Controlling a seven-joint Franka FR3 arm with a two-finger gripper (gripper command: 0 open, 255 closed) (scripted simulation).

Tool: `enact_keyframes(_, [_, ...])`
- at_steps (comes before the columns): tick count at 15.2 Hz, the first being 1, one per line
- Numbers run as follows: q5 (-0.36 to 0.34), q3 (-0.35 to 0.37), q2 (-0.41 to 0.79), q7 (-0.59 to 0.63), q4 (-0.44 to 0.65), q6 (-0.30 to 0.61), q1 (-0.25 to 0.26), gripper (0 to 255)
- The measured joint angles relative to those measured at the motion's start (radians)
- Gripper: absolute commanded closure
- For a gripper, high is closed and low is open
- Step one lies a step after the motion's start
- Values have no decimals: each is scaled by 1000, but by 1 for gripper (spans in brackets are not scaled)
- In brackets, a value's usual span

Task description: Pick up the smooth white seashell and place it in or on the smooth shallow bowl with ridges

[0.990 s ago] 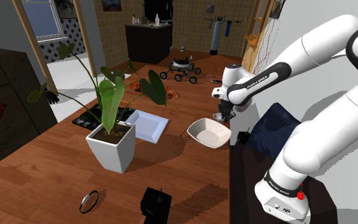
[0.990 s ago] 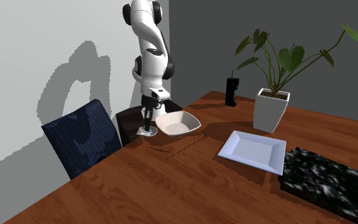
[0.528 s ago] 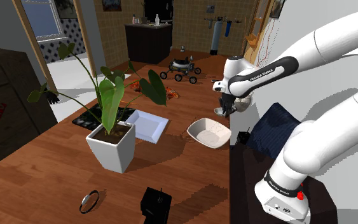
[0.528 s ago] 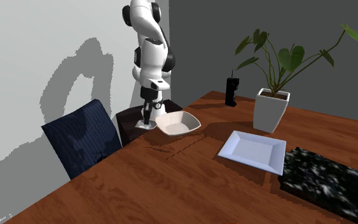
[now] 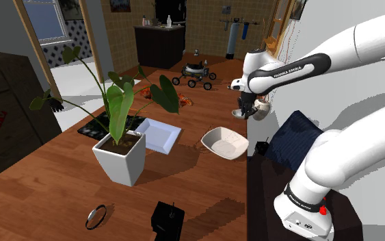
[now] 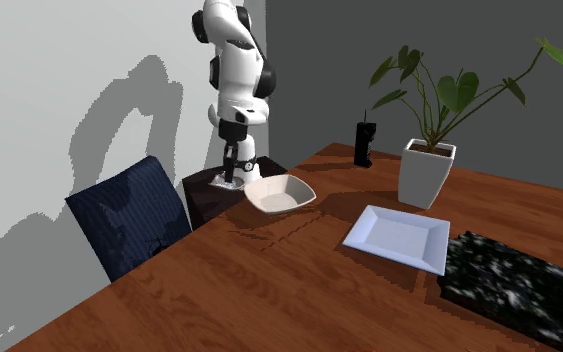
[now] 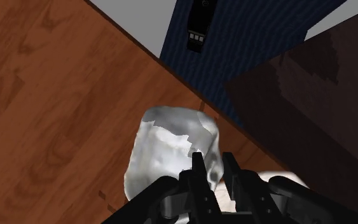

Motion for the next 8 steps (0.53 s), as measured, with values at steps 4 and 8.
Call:
enact_keyframes(4, [19,45,-42,47,-15,-39,23,255])
enact_keyframes(8, [65,129,-87,143,-37,-84,74,255])
